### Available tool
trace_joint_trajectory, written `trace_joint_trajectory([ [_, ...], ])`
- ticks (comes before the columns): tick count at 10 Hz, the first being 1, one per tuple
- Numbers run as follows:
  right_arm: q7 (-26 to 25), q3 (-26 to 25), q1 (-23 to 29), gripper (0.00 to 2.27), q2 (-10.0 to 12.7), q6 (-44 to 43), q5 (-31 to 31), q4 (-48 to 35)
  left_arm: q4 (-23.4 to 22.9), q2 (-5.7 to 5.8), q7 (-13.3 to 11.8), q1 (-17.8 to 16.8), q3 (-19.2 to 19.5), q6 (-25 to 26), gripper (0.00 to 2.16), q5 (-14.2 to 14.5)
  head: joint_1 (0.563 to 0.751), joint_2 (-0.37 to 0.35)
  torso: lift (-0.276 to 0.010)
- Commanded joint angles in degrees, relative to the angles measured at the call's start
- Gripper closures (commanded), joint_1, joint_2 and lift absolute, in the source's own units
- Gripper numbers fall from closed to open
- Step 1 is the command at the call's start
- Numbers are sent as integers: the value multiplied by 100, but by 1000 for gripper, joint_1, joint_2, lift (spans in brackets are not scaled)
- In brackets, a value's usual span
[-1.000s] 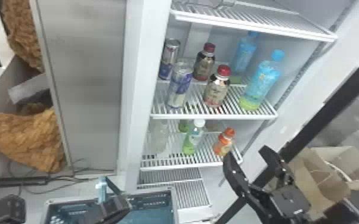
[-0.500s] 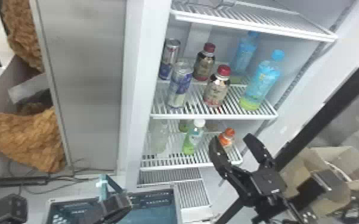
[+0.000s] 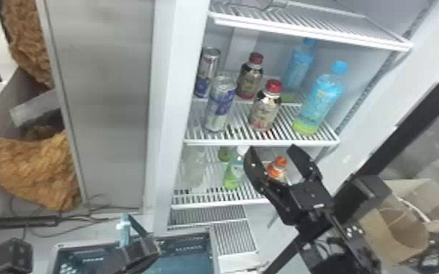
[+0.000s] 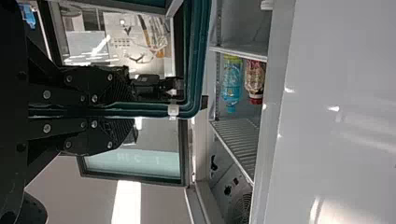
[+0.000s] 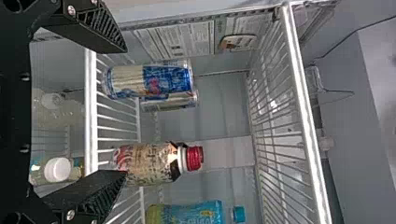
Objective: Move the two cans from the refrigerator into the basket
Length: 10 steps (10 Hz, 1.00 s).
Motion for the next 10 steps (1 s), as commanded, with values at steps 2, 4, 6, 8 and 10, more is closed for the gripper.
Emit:
trace_joint_trajectory([
  [2,-82,146,-470,114,-73,350,97,183,2,0,0,16,10,0,1191,0,695,-333,-31],
  [4,-100,271,-892,113,-99,547,154,520,-12,0,0,16,10,0,1191,0,695,-320,-31],
  [6,-100,420,-1356,111,-161,590,189,886,2,0,0,16,10,0,1191,0,695,-298,-31],
  [8,-100,603,-1679,116,-222,604,200,1181,2,0,0,16,10,0,1191,0,695,-274,-31],
  [10,-153,843,-1975,116,-275,604,200,1491,2,0,0,30,21,0,1191,0,695,-255,-31],
])
